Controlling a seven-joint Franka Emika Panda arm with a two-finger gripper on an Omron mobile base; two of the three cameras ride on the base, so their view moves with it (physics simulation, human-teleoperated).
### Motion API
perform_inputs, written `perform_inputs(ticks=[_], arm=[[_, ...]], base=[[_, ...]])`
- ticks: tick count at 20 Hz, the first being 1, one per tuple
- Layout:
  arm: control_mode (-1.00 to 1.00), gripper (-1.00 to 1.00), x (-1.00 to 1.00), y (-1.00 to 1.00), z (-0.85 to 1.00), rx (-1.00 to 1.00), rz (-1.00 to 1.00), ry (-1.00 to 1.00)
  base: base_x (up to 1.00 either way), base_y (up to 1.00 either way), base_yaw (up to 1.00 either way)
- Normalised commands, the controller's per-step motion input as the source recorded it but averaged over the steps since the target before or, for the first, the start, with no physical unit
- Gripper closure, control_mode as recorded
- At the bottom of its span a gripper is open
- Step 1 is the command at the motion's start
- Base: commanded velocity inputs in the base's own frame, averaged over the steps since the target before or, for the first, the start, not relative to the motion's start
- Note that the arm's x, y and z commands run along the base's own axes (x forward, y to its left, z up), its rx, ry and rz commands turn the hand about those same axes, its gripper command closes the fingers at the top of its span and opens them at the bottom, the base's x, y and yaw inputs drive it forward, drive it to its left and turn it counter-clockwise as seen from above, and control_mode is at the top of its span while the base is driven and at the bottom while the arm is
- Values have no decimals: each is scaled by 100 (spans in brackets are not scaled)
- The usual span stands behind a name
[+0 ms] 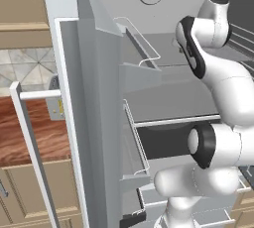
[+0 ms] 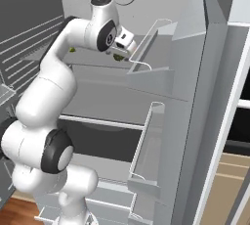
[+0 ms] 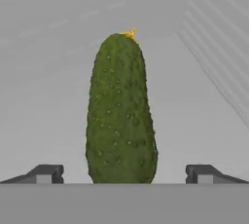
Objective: Gather the lemon wedge and cucumber from the fridge and place them on a tray on the dining counter. Then gather the fish and steak from the fridge and place them on the other tray.
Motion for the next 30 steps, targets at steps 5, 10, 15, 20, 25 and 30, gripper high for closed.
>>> perform_inputs(ticks=[5,10,15,20,25,30], arm=[[-100,-100,51,-8,-16,0,0,7],[-100,-100,26,-1,-17,0,0,3],[-100,100,14,0,-20,0,0,1],[-100,100,3,0,-18,0,0,1],[-100,100,0,0,-45,0,0,-5],[-100,100,0,0,-46,0,3,-12]], base=[[0,0,0],[0,0,0],[0,0,0],[0,0,0],[0,0,0],[0,0,0]])
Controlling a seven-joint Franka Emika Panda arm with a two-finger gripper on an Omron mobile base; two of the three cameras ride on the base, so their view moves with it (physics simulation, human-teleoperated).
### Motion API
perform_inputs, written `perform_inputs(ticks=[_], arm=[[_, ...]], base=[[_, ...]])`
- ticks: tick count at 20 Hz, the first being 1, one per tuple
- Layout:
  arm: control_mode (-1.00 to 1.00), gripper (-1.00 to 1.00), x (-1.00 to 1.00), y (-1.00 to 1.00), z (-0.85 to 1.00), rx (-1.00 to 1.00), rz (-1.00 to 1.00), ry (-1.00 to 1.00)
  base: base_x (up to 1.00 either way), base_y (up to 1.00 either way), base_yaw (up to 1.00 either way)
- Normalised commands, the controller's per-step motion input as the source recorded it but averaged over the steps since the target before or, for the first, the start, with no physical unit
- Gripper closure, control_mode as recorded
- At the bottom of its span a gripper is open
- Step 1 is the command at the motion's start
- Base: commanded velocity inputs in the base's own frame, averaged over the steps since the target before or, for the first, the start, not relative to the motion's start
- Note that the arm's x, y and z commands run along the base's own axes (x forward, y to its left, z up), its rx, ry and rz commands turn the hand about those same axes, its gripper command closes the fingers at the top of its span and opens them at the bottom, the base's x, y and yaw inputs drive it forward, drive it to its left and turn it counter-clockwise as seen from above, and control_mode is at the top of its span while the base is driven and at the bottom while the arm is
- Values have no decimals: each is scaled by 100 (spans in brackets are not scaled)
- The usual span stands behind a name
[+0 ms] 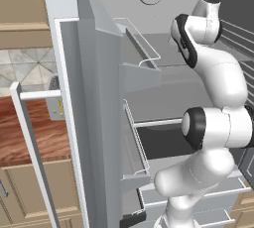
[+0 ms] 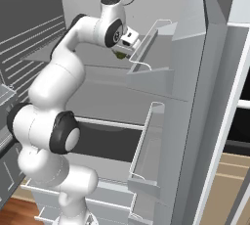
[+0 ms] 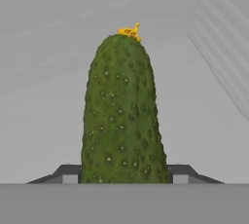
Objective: Gather the lemon wedge and cucumber from the fridge and place them on a tray on the dining counter. Then gather the fish and steak from the fridge and place them on the other tray.
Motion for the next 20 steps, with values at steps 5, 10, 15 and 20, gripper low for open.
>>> perform_inputs(ticks=[5,10,15,20], arm=[[-100,100,-5,0,-21,0,3,-12],[-100,100,-44,0,3,0,0,-6],[-100,100,-77,0,7,0,0,-1],[-100,100,-87,0,4,0,0,0]], base=[[0,0,0],[0,0,0],[0,0,0],[0,0,0]])
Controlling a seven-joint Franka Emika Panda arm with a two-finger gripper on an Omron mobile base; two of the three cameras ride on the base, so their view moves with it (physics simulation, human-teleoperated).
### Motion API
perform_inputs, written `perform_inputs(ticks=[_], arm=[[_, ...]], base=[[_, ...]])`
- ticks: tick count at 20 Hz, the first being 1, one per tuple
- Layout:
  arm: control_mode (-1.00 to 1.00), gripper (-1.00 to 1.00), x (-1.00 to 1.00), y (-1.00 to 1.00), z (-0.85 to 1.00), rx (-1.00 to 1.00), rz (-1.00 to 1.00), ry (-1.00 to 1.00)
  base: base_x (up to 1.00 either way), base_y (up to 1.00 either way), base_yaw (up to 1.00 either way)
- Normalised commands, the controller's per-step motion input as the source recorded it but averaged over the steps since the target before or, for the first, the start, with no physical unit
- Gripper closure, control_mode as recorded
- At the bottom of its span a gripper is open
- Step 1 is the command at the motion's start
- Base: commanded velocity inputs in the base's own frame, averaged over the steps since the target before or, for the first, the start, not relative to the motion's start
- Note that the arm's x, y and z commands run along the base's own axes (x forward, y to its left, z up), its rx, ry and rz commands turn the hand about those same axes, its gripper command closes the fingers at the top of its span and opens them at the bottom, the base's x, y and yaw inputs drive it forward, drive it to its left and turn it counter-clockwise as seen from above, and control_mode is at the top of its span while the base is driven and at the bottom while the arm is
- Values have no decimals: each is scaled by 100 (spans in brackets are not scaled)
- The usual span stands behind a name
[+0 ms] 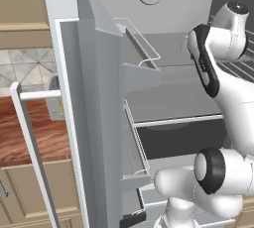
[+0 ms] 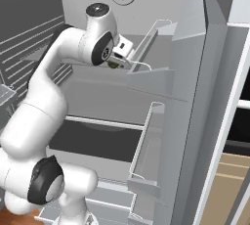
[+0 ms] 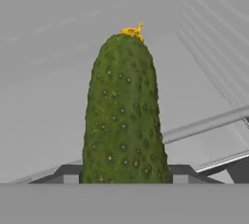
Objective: Gather the lemon wedge and cucumber from the fridge and place them on a tray on the dining counter. Then gather the fish and steak from the fridge and place them on the other tray.
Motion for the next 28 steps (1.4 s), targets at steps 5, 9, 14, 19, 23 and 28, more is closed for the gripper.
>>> perform_inputs(ticks=[5,9,14,19,23,28], arm=[[-100,100,-93,1,0,0,0,-1],[-100,100,-87,7,-2,0,0,0],[-100,100,-88,18,-9,0,0,0],[-100,100,-78,32,-18,-2,0,0],[-100,100,-71,24,-19,-3,0,0],[-100,100,-19,11,-7,-2,0,0]], base=[[0,0,0],[0,0,0],[0,0,0],[0,0,0],[0,0,0],[0,0,0]])
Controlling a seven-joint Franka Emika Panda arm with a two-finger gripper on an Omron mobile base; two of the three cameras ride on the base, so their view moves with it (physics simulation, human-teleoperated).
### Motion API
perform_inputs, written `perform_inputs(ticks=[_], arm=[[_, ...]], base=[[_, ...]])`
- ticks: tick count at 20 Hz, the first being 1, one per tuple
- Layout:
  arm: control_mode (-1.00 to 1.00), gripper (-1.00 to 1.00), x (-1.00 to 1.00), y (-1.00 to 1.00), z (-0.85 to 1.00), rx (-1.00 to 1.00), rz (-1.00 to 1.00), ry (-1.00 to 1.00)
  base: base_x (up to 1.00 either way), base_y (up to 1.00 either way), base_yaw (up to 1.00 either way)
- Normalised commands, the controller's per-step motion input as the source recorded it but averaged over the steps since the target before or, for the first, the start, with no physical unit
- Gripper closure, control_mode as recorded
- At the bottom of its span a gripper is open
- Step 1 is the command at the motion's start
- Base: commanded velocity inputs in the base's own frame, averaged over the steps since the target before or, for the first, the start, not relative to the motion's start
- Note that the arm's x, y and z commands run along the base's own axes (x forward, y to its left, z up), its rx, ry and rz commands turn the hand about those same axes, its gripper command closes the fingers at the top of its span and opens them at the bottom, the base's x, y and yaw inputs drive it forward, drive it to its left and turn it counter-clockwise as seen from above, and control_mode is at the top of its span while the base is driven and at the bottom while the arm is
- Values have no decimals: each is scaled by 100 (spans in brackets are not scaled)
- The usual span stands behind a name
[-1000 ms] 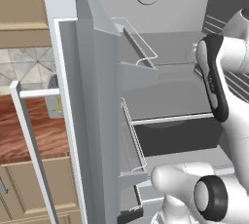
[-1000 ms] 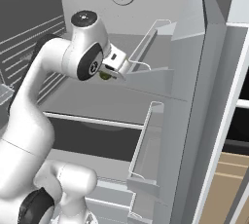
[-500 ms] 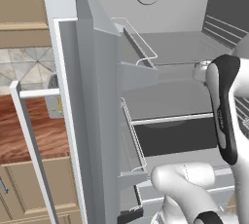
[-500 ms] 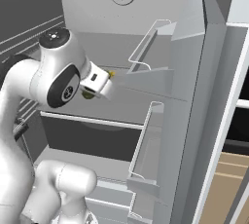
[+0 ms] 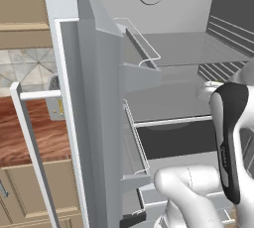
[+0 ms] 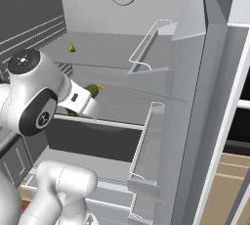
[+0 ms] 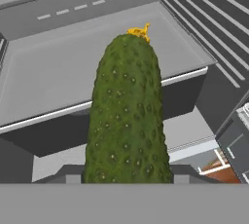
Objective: Gather the lemon wedge and cucumber from the fridge and place them on a tray on the dining counter. Then gather the fish and steak from the fridge and place them on the other tray.
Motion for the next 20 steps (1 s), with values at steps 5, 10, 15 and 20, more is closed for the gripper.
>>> perform_inputs(ticks=[5,10,15,20], arm=[[-100,100,-12,0,0,0,0,-4],[-100,100,-49,0,-6,0,0,-8],[100,100,-24,0,-5,0,0,-2],[100,100,0,0,0,0,0,0]], base=[[0,0,0],[0,0,0],[-49,0,-1],[-91,1,-3]])
